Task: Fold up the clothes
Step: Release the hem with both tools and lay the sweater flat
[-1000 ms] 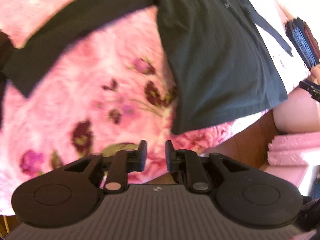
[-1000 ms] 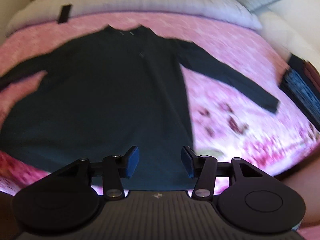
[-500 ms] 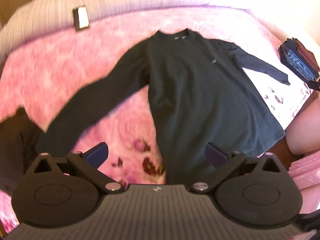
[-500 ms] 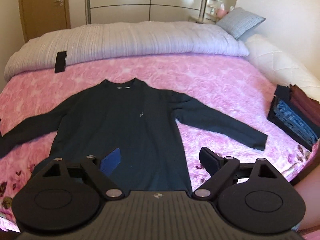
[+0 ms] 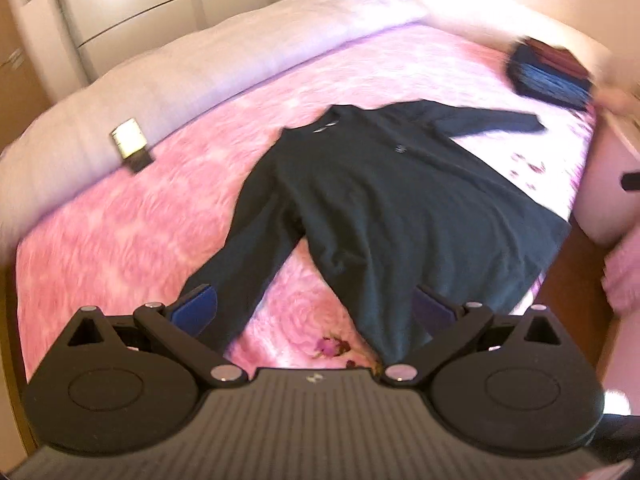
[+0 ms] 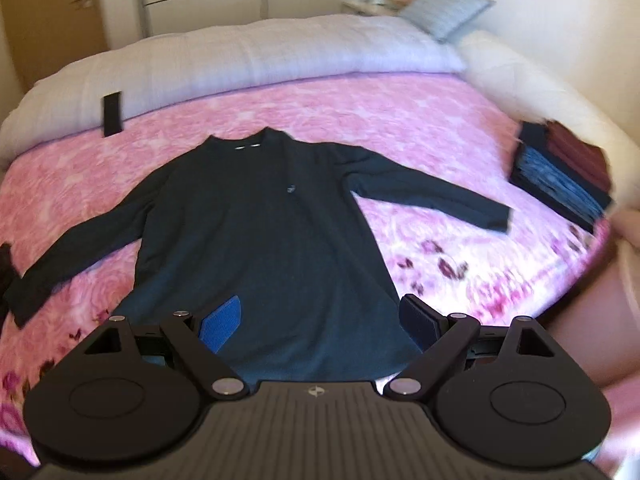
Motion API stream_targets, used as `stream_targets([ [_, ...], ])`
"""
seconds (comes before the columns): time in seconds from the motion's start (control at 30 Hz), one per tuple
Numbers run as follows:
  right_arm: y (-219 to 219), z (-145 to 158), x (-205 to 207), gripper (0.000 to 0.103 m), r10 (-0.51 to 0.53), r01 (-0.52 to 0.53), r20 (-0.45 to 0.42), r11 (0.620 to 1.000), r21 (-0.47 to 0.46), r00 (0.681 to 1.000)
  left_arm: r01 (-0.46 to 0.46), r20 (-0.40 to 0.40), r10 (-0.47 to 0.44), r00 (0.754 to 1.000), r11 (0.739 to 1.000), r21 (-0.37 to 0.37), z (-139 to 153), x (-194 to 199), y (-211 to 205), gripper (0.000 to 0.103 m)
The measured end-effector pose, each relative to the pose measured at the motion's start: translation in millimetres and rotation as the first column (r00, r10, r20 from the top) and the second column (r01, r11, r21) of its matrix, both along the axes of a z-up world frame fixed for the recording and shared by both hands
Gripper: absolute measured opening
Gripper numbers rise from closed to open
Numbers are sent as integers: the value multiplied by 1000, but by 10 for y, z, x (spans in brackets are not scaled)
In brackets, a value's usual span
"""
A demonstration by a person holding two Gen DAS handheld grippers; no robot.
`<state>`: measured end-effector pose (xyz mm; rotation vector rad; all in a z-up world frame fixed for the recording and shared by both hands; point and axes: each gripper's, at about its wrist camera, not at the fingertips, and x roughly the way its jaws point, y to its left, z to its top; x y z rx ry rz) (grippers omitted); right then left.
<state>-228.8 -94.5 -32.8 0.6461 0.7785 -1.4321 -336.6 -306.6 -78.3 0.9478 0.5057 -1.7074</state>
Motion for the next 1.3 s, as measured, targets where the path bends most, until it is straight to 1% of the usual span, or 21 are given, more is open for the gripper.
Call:
stream_targets([
  [0.07,217,17,227,88,-63,63,-9,998,-7,998,69,23,-68,997,998,-16,60,117,107,102],
  [0.17,557,29,609,88,-109,109,-12,994,4,994,139,32,-139,990,990,-23,162,338,326,102],
  [0.27,854,76,936,88,-131,131,-24,991,5,991,169,6,-169,986,986,-10,220,542,526,102],
  [0.33,1033,110,1134,88,-141,141,-32,990,5,990,168,-1,-168,986,986,-7,216,614,616,102],
  [0.47,1202,164,1350,88,-143,143,-46,990,1,989,165,-25,-165,986,986,2,219,749,807,102],
  [0.57,1283,198,1448,88,-133,133,-57,991,-9,989,168,-26,-167,986,986,5,229,772,906,102],
  [0.67,1340,206,1497,88,-122,121,-61,993,-13,991,156,-18,-156,988,988,4,228,784,984,102],
  [0.73,1383,212,1520,88,-114,114,-61,993,-15,992,144,-27,-144,989,990,9,247,788,1037,102],
  [1.0,1556,159,1466,88,-88,89,-45,996,7,995,128,-10,-128,992,992,21,243,696,1222,102],
  [1.3,1642,118,1422,88,-80,80,-25,997,13,996,125,2,-125,992,992,27,248,635,1283,102],
])
